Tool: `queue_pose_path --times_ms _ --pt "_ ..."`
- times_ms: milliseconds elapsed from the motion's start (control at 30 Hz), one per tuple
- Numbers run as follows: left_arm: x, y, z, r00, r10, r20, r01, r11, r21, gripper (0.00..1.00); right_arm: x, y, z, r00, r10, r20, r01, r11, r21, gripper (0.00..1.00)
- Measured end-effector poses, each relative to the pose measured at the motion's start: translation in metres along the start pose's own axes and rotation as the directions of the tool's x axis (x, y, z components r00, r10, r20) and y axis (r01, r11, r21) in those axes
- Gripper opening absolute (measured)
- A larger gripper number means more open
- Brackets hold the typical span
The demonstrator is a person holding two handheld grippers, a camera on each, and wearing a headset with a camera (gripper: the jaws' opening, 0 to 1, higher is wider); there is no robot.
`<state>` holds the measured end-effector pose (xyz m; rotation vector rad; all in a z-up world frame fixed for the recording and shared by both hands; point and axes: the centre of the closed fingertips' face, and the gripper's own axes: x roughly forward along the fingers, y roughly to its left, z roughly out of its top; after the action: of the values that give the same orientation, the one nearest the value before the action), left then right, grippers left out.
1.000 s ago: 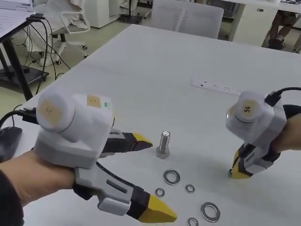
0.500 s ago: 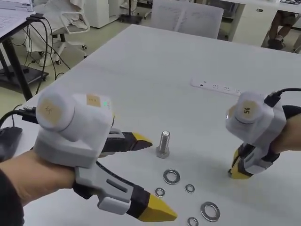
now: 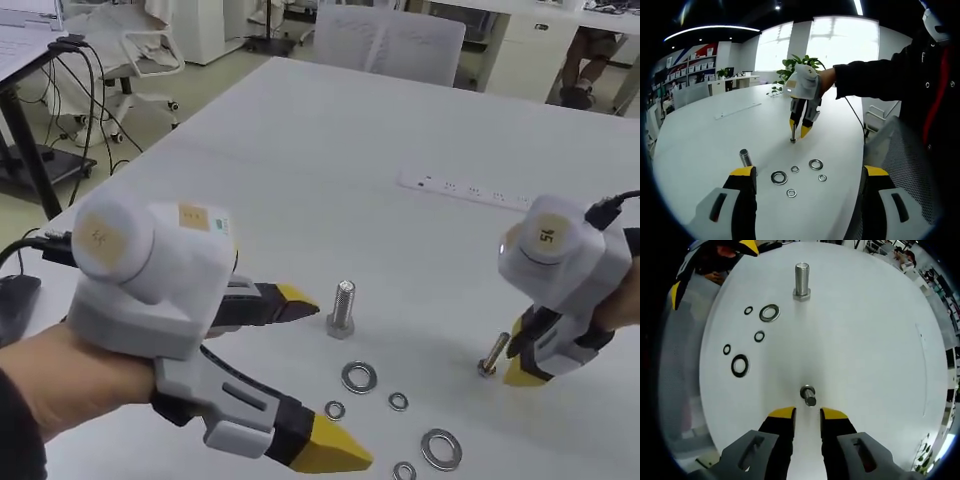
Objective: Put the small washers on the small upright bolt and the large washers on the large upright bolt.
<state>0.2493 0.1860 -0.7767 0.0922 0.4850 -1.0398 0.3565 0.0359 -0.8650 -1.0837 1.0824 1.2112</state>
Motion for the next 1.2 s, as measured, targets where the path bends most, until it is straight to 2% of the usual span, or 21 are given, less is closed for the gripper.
queue_pose_path --times_ms 200,600,933,1200 --pt "-0.001 0.0 0.001 1.0 0.0 0.001 0.0 1.0 0.002 0.87 0.0 0.007 -0.007 1.0 0.005 -0.002 -0.005 1.0 0.015 0.21" --pt "-0.001 -0.002 0.001 1.0 -0.002 0.0 0.002 1.0 0.006 0.87 -0.005 0.027 -0.005 0.9998 0.01 0.018 -0.01 1.0 0.007 0.21" --pt "-0.004 -0.005 0.002 1.0 0.001 0.007 -0.002 1.0 0.016 0.87 -0.01 0.05 0.016 0.9979 0.029 0.058 -0.028 0.999 -0.018 0.21" --pt "-0.008 -0.006 0.004 0.9998 0.011 0.015 -0.012 1.0 0.023 0.87 -0.014 0.057 0.035 0.997 0.025 0.073 -0.021 0.998 -0.057 0.21"
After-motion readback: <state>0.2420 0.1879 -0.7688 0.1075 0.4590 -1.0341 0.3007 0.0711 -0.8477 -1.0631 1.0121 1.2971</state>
